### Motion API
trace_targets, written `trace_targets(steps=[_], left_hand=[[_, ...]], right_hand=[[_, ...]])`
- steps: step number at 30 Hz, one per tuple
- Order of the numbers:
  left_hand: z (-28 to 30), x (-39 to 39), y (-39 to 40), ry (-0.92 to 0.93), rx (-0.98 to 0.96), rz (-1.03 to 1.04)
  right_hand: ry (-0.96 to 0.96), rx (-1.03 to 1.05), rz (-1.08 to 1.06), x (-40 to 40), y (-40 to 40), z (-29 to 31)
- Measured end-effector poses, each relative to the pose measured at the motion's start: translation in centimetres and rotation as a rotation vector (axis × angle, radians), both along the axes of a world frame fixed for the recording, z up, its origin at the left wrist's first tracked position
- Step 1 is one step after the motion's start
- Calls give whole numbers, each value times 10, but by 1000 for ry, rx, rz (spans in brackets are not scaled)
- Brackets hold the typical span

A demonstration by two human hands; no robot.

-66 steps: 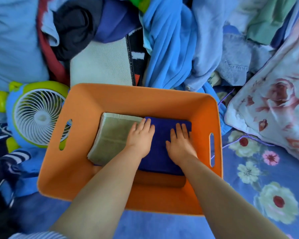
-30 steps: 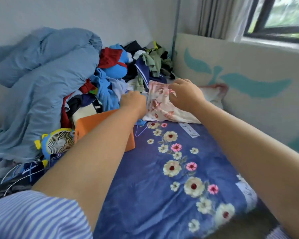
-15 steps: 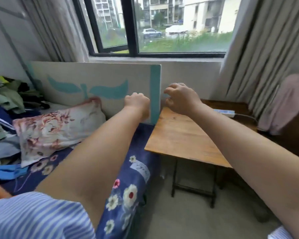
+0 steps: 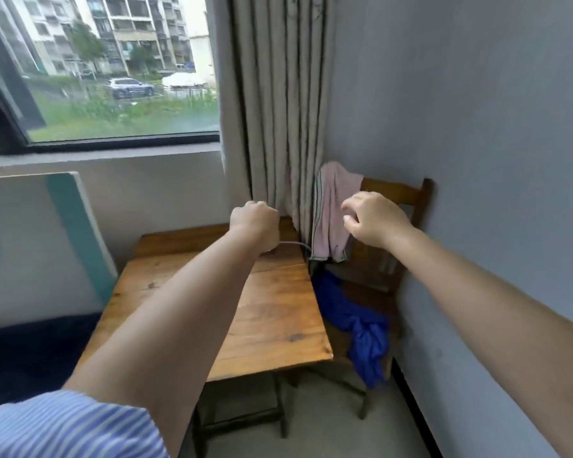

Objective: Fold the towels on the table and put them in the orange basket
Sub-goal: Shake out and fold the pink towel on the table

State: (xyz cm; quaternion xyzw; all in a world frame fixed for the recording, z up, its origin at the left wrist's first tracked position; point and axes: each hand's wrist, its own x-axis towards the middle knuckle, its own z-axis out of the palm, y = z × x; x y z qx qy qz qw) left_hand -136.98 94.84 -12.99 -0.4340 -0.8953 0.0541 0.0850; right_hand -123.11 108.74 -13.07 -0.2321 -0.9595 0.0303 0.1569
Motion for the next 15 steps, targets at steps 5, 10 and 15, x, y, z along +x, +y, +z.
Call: trace_targets(steps=[5,10,15], left_hand=[[-4,-21,81,-29,19,-85],[-4,-69,155,-48,25,-115],[4,-132,227,-51,-13,-138]], right_hand=[[26,-27,-126,-3,77,-18],[2,-30,-212,-37,144,-20],[-39,-69,-301,-96,212,-9]])
